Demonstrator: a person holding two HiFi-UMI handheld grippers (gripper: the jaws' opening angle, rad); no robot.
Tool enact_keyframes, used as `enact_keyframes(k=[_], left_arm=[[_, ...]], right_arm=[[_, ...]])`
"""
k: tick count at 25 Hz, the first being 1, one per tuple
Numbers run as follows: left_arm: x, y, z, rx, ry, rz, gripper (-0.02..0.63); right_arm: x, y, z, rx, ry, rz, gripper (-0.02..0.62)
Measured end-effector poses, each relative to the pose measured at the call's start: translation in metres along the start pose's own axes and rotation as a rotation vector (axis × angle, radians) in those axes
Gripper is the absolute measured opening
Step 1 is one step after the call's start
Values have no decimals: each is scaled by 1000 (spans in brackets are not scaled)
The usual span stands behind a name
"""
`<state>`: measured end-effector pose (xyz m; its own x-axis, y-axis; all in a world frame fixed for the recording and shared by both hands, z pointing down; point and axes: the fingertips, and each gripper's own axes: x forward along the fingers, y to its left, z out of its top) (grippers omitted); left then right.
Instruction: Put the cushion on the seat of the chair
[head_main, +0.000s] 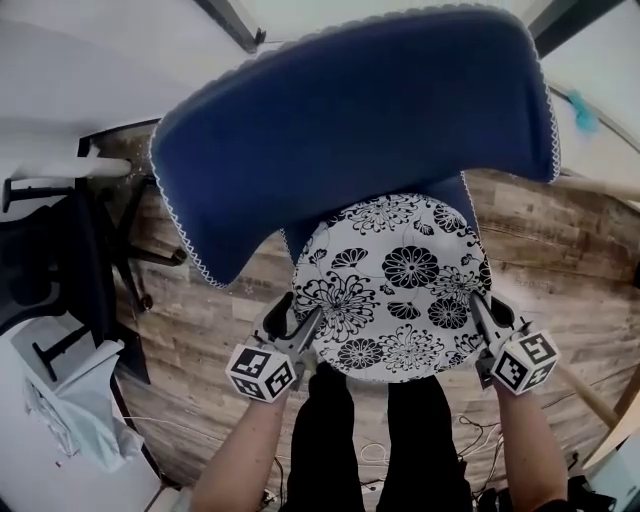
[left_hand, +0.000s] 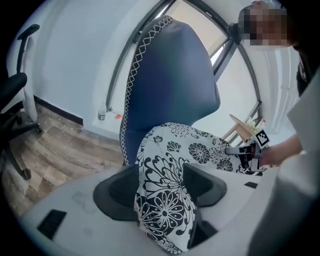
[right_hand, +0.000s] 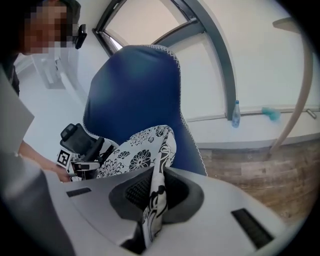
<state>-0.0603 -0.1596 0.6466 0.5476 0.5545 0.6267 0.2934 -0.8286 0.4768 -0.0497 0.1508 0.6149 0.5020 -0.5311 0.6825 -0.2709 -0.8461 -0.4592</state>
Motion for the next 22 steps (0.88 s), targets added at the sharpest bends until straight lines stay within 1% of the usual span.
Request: enact_keyframes(k=[4,11,16,22], left_arm=[[-3,2,1,-22,-9,18,255],[-15,7,3,0,-3,25,255],[-16,-4,14,33,-21,0,255],[-14,-16,28,39,-51,-30,255]], right_arm=[[1,-10,3,7,-13,-37,35],[-1,-20,3,14,-2,-73,35],[3,-23,3,7,-9,-79,35],[11,-34,-3,6,-8,-127,35]])
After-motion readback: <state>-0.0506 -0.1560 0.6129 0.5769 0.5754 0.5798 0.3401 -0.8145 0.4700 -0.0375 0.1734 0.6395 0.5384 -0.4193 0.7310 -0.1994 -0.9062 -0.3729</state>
